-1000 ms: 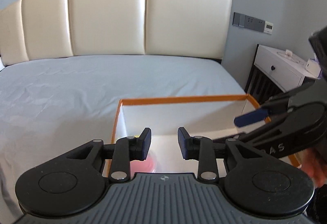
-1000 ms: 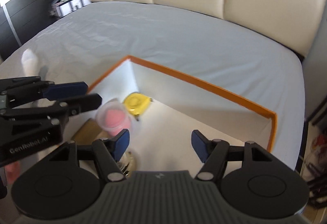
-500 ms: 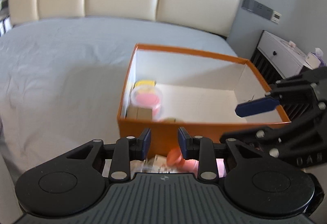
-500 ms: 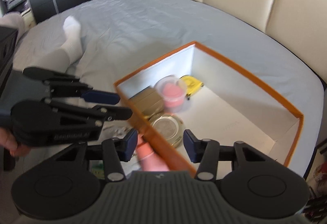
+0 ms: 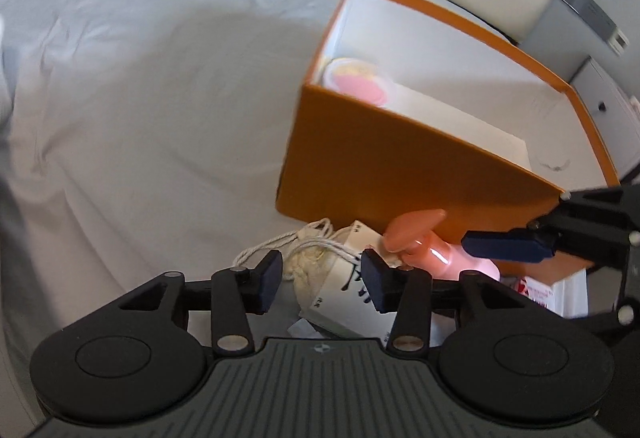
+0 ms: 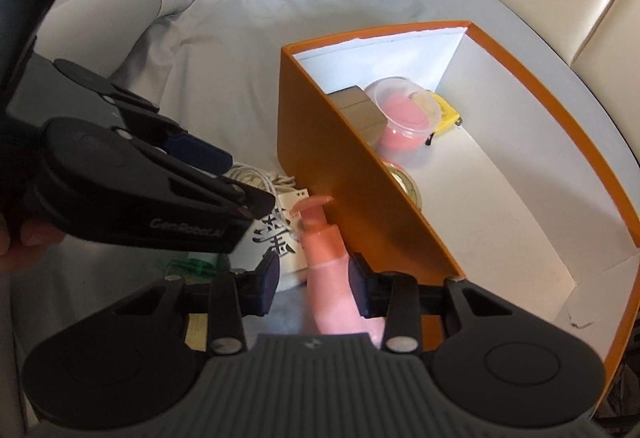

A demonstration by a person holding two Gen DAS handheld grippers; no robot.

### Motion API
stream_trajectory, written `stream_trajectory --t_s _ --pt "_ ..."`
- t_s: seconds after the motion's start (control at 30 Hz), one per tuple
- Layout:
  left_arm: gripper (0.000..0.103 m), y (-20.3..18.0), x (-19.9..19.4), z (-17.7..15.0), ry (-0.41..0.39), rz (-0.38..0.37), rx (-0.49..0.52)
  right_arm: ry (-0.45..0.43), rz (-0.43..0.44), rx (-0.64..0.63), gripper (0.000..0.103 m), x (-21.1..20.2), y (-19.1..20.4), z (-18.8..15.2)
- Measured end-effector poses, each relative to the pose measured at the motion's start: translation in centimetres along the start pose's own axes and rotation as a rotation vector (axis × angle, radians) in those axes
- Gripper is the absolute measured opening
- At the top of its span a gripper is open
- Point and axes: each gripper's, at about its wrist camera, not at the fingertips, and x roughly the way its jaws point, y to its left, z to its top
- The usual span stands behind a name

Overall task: Organize rigid objects
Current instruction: 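Move both tools back to the pile and grasp the pink pump bottle with the right tool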

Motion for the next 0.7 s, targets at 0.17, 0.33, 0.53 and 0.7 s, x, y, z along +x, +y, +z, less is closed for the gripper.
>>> stream_trajectory --t_s 0.17,0.33,0.53,0.7 --pt "0.064 2.2 1.4 0.4 0.029 -0.022 -0.125 -0.023 -0.030 -0.060 0.036 0.9 1.4 0.5" --pt "0.064 2.6 2.2 0.7 0.057 -0.088 -0.179 -0.026 -0.108 -0.153 0.029 2.2 2.7 0.5" --pt "0.064 3.2 3.0 1.2 0.064 -0.116 -0.223 -0.022 -0.158 -0.197 0.024 2.9 3.6 0.5" --pt "0.050 3.9 3.0 1.4 0.055 -0.145 -0.264 -0.034 -0.145 -0.150 0.023 1.6 3.0 0.3"
